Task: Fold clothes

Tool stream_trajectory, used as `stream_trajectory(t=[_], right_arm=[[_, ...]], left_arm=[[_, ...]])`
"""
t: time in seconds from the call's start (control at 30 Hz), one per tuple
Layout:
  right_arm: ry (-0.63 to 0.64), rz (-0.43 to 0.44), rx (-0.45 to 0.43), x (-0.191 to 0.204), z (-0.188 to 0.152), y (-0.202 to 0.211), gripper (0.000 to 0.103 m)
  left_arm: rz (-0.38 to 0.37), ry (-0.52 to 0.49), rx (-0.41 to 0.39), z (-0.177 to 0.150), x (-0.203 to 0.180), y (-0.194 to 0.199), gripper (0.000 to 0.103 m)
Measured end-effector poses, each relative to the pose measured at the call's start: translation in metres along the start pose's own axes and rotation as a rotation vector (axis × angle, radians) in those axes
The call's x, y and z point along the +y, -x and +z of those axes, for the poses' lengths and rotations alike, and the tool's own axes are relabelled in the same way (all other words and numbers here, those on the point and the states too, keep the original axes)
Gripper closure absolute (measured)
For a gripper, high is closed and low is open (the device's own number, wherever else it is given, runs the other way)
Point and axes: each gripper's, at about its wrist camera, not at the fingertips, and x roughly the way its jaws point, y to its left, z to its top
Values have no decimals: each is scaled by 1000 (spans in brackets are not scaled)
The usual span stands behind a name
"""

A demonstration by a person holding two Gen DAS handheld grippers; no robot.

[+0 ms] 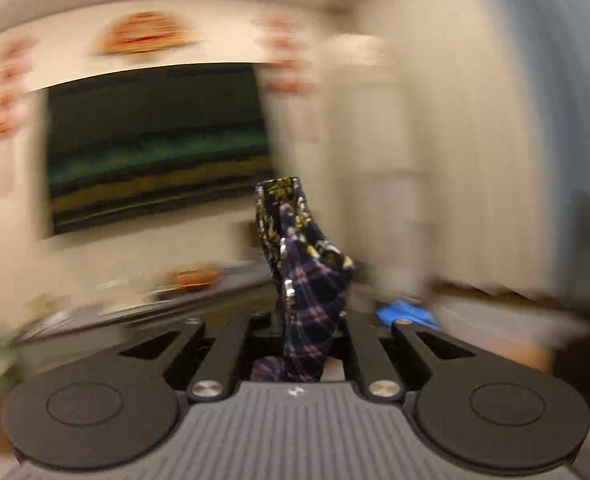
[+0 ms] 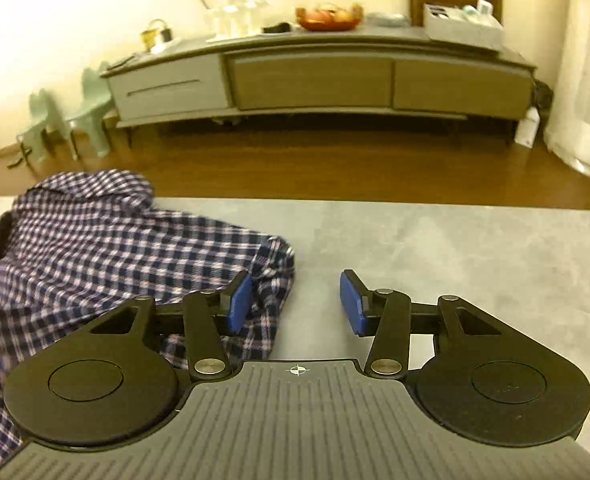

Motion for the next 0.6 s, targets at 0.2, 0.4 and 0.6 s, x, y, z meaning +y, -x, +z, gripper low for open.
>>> stream_trajectory(t=[0.2,0.4,0.6], right_arm=[[-13,56,48,-13,8,-11,47],[28,57,62,-22,3,-12,34],[-85,65,24,-35,2,8,35]], left_arm=[[-265,-273,88,-48,-84,6,95],[-353,-380,140,-73,-113,11,95],[-440,-488,191,-99,-141,17,89]])
